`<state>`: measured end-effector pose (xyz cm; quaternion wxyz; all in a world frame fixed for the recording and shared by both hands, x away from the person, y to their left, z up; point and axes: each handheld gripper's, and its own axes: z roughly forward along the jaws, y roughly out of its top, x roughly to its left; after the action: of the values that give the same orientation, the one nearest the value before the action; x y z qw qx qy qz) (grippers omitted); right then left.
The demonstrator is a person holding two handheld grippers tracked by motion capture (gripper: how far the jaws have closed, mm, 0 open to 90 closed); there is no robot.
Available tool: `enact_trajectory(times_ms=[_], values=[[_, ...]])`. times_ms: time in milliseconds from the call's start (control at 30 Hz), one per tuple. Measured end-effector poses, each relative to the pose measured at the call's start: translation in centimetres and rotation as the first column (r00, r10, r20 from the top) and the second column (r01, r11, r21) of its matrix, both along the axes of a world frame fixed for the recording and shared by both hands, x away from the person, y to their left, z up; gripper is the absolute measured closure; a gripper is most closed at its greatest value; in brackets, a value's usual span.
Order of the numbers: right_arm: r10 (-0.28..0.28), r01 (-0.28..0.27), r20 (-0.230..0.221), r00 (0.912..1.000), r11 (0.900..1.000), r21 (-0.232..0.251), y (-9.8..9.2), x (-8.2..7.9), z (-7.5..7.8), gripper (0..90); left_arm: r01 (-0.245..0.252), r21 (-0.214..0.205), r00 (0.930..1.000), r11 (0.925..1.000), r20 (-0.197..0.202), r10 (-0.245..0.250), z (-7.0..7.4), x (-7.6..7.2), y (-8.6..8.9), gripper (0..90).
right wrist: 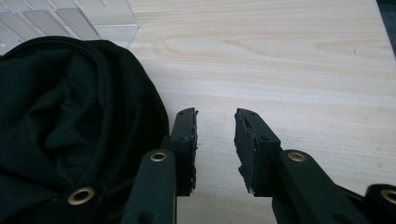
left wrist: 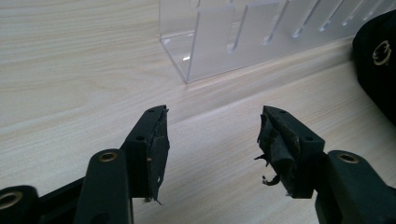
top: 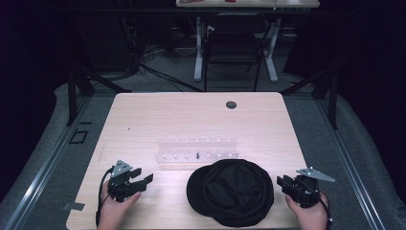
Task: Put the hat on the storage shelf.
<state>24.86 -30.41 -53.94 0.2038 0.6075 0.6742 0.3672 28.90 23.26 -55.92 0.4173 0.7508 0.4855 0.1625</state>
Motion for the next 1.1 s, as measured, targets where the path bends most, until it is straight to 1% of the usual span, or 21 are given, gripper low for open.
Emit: enact_trajectory(times_ms=[33, 67, 200, 233, 300, 400, 500, 567, 600, 633, 667, 700, 733, 800, 867, 900, 933, 967, 1033, 1067, 1100], values=[[0.000, 0.000, 0.010, 1.0000, 0.9998, -0.020, 0.2, -0.1, 0.2, 68.4, 0.005, 0.003, 1.0000, 1.0000, -0.001, -0.005, 0.0, 0.0, 0.0, 44.8], [-0.002, 0.003, 0.025, 0.9997, 0.9993, -0.037, 0.3, -0.2, 0.4, 68.4, 0.003, 0.004, 0.9999, 1.0000, 0.012, -0.003, -0.1, 0.0, 0.0, 45.1], [0.002, 0.000, 0.043, 0.9991, 0.9993, -0.037, 0.7, -0.5, 0.9, 68.4, -0.004, 0.019, 0.9999, 0.9998, 0.016, 0.004, 0.0, -0.1, 0.0, 46.6], [0.006, -0.005, 0.028, 0.9996, 0.9999, -0.015, 0.8, -0.5, 1.1, 68.7, -0.001, 0.018, 0.9999, 0.9998, 0.012, 0.001, 0.1, -0.1, 0.0, 46.9], [0.008, -0.009, -0.005, 0.9999, 0.9998, -0.016, 1.0, -0.4, 1.2, 69.7, 0.003, 0.031, 0.9998, 0.9995, 0.020, -0.003, 0.3, -0.2, 0.0, 47.9], [0.005, -0.006, -0.016, 0.9998, 0.9997, -0.025, 1.3, -0.4, 1.5, 68.2, -0.005, 0.030, 0.9998, 0.9995, 0.019, 0.004, 0.3, -0.2, 0.1, 48.5], [0.007, -0.007, -0.022, 0.9997, 0.9999, -0.010, 1.3, -0.4, 1.9, 67.9, -0.002, 0.029, 0.9998, 0.9996, 0.018, 0.002, 0.3, -0.3, 0.1, 49.5], [0.014, -0.014, -0.037, 0.9992, 0.9999, 0.004, 1.4, -0.2, 2.5, 66.6, 0.000, 0.020, 0.9998, 0.9998, 0.019, 0.000, 0.4, -0.3, 0.1, 49.7], [0.024, -0.022, -0.064, 0.9977, 0.9993, 0.029, 1.4, -0.2, 3.1, 67.1, 0.003, 0.019, 0.9998, 0.9998, 0.019, -0.003, 0.4, -0.4, 0.1, 49.7], [0.024, -0.022, -0.064, 0.9977, 0.9993, 0.029, 1.4, -0.2, 3.1, 67.1, 0.003, 0.019, 0.9998, 0.9998, 0.019, -0.003, 0.4, -0.4, 0.1, 49.7], [0.028, -0.024, -0.081, 0.9963, 0.9986, 0.046, 1.4, -0.1, 3.3, 68.7, 0.005, 0.019, 0.9998, 0.9998, 0.017, -0.005, 0.4, -0.4, 0.1, 49.7], [0.036, -0.029, -0.104, 0.9940, 0.9977, 0.061, 1.4, 0.0, 3.5, 69.9, 0.004, 0.016, 0.9999, 0.9999, 0.016, -0.005, 0.4, -0.4, 0.1, 49.7], [0.046, -0.038, -0.142, 0.9888, 0.9976, 0.058, 1.5, 0.2, 4.0, 70.8, 0.008, 0.021, 0.9999, 0.9997, 0.015, -0.008, 0.4, -0.4, 0.0, 49.7], [0.052, -0.042, -0.172, 0.9838, 0.9974, 0.059, 1.4, 0.5, 4.3, 71.4, 0.009, 0.020, 0.9999, 0.9998, 0.011, -0.009, 0.4, -0.4, 0.0, 49.7], [0.063, -0.051, -0.212, 0.9753, 0.9967, 0.063, 1.3, 0.8, 4.5, 71.4, 0.009, 0.020, 0.9999, 0.9998, 0.010, -0.009, 0.3, -0.4, -0.1, 49.7], [0.063, -0.051, -0.212, 0.9753, 0.9967, 0.063, 1.3, 0.8, 4.5, 71.4, 0.009, 0.020, 0.9999, 0.9998, 0.010, -0.009, 0.3, -0.4, -0.1, 49.7], [0.070, -0.057, -0.225, 0.9719, 0.9963, 0.064, 1.2, 0.9, 4.6, 71.5, 0.012, 0.022, 0.9999, 0.9997, 0.004, -0.012, 0.4, -0.4, -0.1, 49.7], [0.080, -0.066, -0.256, 0.9633, 0.9959, 0.063, 1.2, 1.2, 4.8, 71.5, 0.014, 0.027, 0.9999, 0.9995, -0.002, -0.013, 0.4, -0.3, -0.1, 49.7], [0.095, -0.081, -0.285, 0.9538, 0.9950, 0.059, 1.2, 1.5, 4.9, 71.4, 0.011, 0.024, 0.9999, 0.9996, 0.004, -0.011, 0.3, -0.3, -0.1, 49.7], [0.095, -0.081, -0.285, 0.9538, 0.9950, 0.059, 1.2, 1.5, 4.9, 71.4, 0.011, 0.024, 0.9999, 0.9996, 0.004, -0.011, 0.3, -0.3, -0.1, 49.7], [0.100, -0.088, -0.294, 0.9505, 0.9947, 0.054, 1.3, 1.6, 5.0, 71.5, 0.009, 0.023, 0.9999, 0.9997, 0.006, -0.010, 0.3, -0.3, -0.2, 49.7]])
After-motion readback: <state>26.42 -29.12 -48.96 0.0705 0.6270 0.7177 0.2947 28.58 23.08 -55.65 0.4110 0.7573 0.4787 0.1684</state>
